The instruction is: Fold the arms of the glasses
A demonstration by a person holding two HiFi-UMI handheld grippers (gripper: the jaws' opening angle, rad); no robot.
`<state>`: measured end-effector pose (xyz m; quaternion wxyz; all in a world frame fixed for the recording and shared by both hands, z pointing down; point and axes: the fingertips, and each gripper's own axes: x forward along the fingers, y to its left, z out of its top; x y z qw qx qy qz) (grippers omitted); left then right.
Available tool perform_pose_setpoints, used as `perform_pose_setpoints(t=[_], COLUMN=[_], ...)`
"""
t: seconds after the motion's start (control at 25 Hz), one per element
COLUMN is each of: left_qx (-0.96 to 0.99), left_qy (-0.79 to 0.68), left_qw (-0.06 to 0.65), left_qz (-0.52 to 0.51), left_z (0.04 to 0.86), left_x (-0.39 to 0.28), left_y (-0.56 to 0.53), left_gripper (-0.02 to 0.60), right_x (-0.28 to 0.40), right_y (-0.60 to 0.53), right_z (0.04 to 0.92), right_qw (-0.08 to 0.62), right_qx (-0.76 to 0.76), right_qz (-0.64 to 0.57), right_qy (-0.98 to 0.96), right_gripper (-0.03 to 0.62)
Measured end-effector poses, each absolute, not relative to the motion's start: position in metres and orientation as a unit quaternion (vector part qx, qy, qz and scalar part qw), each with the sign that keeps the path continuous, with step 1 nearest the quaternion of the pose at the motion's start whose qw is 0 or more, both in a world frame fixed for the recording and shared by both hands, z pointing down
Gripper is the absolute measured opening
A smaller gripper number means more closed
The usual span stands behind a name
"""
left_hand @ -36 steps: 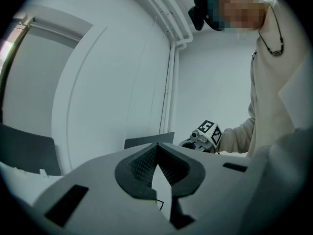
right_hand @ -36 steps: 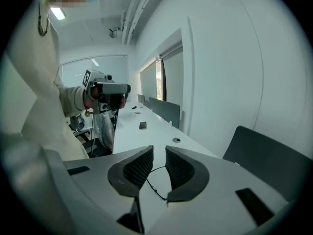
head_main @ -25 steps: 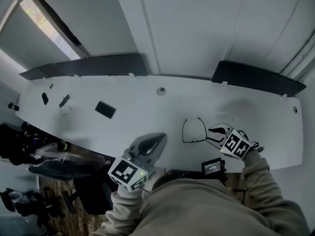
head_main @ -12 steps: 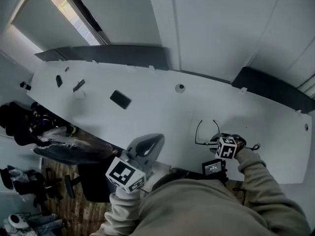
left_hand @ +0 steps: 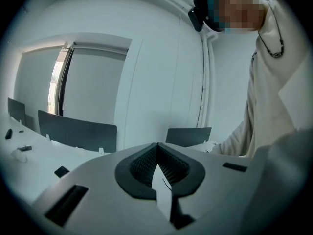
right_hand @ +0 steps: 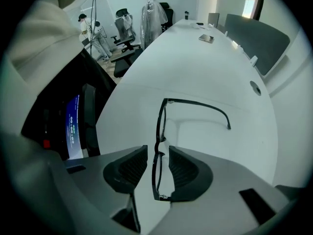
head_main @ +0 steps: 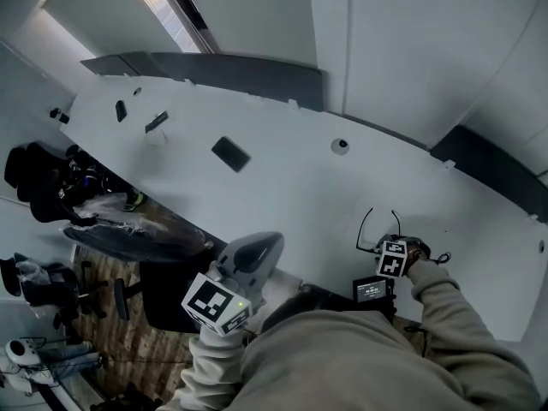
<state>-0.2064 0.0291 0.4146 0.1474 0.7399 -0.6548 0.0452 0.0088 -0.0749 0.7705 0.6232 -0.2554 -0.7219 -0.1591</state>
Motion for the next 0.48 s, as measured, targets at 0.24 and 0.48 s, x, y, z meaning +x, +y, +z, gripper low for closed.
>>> perform_pose_setpoints(t=[0.24,0.48], left_qx=[0.729,0.732], left_qy=[-0.667,-0.664], left_qw=[0.149,0.147], left_qz=[0.043,0.040], left_z=[0.415,0.418], left_x=[-0.215,-0.214], left_y=[0.041,0.045], left_gripper=[0.006,0.006], right_x=[0.012,0.007], right_y=[-0.075,-0.074], right_z=[0.788,0.779], right_qw=[0.642,0.634], right_qx=[-0.257,-0.246], right_qz=[-0.164,-0.161], right_qy=[-0.703,-0.716], right_gripper=[0.075,0.064])
